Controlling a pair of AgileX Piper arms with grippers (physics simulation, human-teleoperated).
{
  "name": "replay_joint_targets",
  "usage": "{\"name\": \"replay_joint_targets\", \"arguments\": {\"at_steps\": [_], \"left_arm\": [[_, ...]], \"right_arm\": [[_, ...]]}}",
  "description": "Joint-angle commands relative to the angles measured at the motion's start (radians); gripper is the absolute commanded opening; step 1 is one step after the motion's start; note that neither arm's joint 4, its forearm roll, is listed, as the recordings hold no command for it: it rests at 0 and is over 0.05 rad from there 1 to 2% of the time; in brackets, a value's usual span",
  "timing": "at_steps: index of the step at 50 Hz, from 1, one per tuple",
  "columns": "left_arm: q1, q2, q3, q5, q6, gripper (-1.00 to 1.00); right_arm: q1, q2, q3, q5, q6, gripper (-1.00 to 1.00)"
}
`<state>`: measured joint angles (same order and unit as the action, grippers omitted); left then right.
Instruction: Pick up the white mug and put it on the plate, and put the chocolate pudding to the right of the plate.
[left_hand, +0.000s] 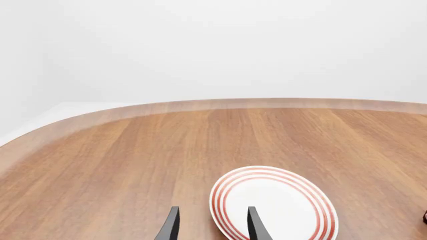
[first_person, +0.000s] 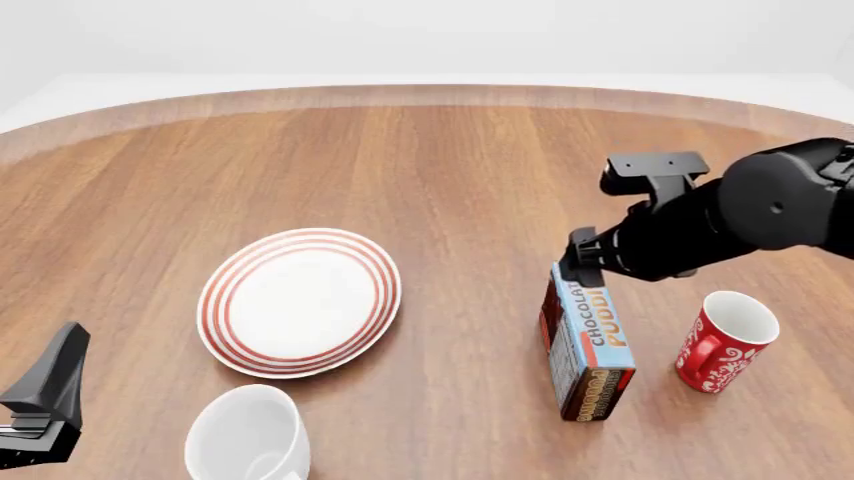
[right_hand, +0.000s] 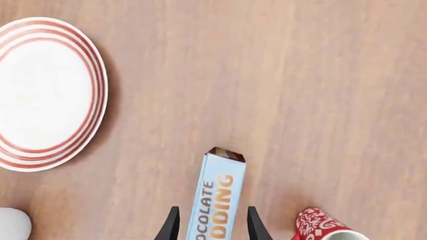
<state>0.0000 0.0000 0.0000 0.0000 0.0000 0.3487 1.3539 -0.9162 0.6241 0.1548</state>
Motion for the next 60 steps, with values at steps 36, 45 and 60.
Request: {"name": "replay_joint_targets", "arguments": {"at_steps": [36, 45, 60], "left_arm": [[0.0, 0.0, 0.0, 0.0, 0.0, 1.0], [0.0, 0.0, 0.0, 0.0, 0.0, 1.0], [0.0, 0.0, 0.0, 0.0, 0.0, 1.0]], "right_arm": [[0.02, 0.104, 0.021, -0.04, 0.023, 1.0], [0.041, 0.12, 0.031, -0.051, 0.053, 1.0], [0.046, 0.143, 0.044, -0.063, 0.057, 1.0]]}}
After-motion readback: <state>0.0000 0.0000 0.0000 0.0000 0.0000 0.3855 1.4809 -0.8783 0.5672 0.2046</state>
